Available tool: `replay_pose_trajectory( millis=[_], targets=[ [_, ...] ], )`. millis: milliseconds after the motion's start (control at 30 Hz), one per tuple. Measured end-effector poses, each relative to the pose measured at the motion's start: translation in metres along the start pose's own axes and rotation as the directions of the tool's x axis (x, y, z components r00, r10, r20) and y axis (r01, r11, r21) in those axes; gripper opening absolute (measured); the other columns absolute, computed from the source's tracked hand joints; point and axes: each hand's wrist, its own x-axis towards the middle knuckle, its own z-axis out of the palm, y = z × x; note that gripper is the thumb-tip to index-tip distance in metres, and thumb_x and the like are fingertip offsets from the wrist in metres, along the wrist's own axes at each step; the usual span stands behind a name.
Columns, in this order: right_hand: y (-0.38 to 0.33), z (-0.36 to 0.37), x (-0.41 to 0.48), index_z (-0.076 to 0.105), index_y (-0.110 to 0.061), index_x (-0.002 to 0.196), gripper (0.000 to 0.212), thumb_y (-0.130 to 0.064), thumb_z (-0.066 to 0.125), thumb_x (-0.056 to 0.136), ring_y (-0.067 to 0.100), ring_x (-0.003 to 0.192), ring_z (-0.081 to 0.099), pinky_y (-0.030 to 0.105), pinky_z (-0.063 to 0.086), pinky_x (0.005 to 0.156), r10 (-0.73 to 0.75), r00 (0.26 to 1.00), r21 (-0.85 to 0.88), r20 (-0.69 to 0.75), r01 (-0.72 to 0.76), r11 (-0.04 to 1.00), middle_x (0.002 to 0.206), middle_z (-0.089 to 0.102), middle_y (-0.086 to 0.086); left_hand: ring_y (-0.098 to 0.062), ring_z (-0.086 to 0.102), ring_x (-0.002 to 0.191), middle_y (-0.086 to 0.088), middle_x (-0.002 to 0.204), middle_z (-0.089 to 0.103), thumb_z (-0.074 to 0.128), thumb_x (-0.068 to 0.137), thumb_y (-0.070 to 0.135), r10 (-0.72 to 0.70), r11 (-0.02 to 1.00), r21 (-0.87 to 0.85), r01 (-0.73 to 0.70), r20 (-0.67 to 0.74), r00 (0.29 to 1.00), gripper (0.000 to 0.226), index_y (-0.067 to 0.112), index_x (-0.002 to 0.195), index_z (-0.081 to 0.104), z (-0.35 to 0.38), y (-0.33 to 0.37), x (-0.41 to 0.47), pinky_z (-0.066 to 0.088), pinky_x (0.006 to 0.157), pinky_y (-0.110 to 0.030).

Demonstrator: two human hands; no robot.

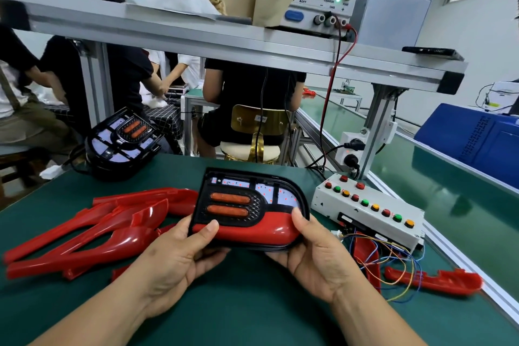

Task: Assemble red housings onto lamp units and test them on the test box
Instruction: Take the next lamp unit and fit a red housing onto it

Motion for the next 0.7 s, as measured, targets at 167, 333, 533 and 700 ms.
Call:
replay_pose_trajectory(
  millis=[167, 333, 533, 700],
  targets=[
    [-0.006, -0.01, 0.004, 0.058, 0.0, 0.117, 0.046, -0.02, 0.064, 0.076, 0.029, 0.073, 0.07, 0.038, 0.058, 0.056, -0.003, 0.994, 0.005, -0.109, 0.004, 1.0, 0.092, 0.071, 0.019, -0.019, 0.074, 0.083, -0.009, 0.091, 0.076, 0.058, 0.073, 0.063, -0.194, 0.862, 0.483, 0.158, 0.026, 0.981, 0.054, 0.029, 0.116, 0.059, 0.002, 0.021, -0.016, 0.057, 0.067, -0.024],
    [-0.005, -0.012, 0.006, 0.064, -0.009, 0.092, 0.024, -0.024, 0.062, 0.073, 0.022, 0.054, 0.066, 0.033, 0.055, 0.046, 0.018, 0.982, 0.021, -0.187, -0.015, 1.0, 0.067, 0.067, 0.009, -0.012, 0.064, 0.076, 0.009, 0.071, 0.069, 0.062, 0.091, 0.044, 0.394, 0.324, 0.937, 0.128, -0.257, 0.883, 0.024, 0.032, 0.07, 0.063, -0.057, 0.068, -0.006, 0.045, 0.067, -0.024],
    [0.001, -0.01, 0.008, 0.064, -0.009, 0.09, 0.034, -0.026, 0.063, 0.061, 0.022, 0.054, 0.064, 0.035, 0.055, 0.049, 0.046, 0.976, -0.06, -0.213, -0.06, 0.996, 0.068, 0.067, 0.011, -0.018, 0.059, 0.108, 0.005, 0.116, 0.067, 0.053, 0.092, 0.056, 0.213, 0.089, 0.915, 0.393, -0.403, 0.89, 0.023, 0.037, 0.095, 0.064, -0.1, 0.062, 0.007, 0.046, 0.092, -0.031],
    [0.002, -0.011, 0.007, 0.063, -0.007, 0.091, 0.02, -0.021, 0.061, 0.077, 0.022, 0.051, 0.064, 0.032, 0.053, 0.046, 0.08, 0.968, -0.101, -0.238, -0.106, 0.989, 0.066, 0.066, 0.011, -0.018, 0.05, 0.128, 0.01, 0.14, 0.054, 0.049, 0.091, 0.062, 0.176, -0.026, 0.91, 0.414, -0.404, 0.898, 0.05, 0.035, 0.133, 0.055, -0.097, 0.059, 0.012, 0.041, 0.105, -0.04]
  ],
)
